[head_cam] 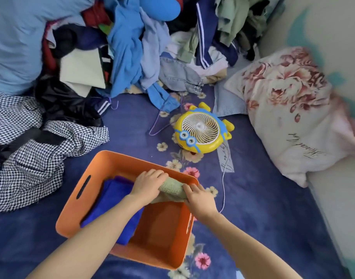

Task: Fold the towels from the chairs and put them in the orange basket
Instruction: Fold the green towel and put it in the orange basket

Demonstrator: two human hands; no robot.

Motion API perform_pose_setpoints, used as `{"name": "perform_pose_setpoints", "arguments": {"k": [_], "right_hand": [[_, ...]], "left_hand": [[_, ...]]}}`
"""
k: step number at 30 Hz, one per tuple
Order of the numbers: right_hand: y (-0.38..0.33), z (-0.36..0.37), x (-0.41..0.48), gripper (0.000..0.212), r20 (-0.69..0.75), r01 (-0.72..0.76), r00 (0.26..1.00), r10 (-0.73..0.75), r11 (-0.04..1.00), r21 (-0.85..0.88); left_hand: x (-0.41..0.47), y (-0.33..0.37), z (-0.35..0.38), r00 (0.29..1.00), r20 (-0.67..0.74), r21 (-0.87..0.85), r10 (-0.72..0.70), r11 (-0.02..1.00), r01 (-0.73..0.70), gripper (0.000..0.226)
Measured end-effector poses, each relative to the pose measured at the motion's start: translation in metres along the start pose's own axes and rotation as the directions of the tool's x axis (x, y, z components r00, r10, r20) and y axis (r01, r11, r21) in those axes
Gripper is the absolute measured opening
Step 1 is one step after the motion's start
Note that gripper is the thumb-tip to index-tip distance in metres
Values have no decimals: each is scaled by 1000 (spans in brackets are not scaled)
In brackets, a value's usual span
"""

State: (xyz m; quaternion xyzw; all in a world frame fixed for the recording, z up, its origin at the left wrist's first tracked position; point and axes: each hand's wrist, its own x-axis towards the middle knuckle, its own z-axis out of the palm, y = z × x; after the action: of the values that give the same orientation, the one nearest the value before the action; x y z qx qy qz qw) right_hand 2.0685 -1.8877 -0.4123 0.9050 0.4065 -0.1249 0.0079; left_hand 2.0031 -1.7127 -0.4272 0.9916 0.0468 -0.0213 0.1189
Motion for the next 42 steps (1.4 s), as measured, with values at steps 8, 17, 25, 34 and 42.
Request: {"name": "perform_pose_setpoints", "arguments": {"k": [8, 17, 25, 34, 42], "right_hand": [[-39, 67, -2, 20, 360, 60, 932, -41, 997, -40], [-59, 95, 21, 37, 507, 58, 861, 26, 987, -149], [-45, 59, 31, 29, 313, -165, 926, 209, 973, -162], [-57, 105, 0, 43, 648, 2, 755, 100, 988, -156], [-64, 111, -10, 38, 783, 232, 621, 8, 953, -194]], "left_hand": [[-65, -7, 99, 958, 284, 7, 35, 999, -39, 69], [-62, -8, 116, 979, 186, 137, 80, 985, -106, 42], [-32, -10, 88, 962, -222, 201, 159, 973, -114, 24], [-76, -2, 132, 949, 314, 269, 28, 956, -117, 45], [-88, 4, 132, 831, 548, 348, -97, 930, -121, 48]]}}
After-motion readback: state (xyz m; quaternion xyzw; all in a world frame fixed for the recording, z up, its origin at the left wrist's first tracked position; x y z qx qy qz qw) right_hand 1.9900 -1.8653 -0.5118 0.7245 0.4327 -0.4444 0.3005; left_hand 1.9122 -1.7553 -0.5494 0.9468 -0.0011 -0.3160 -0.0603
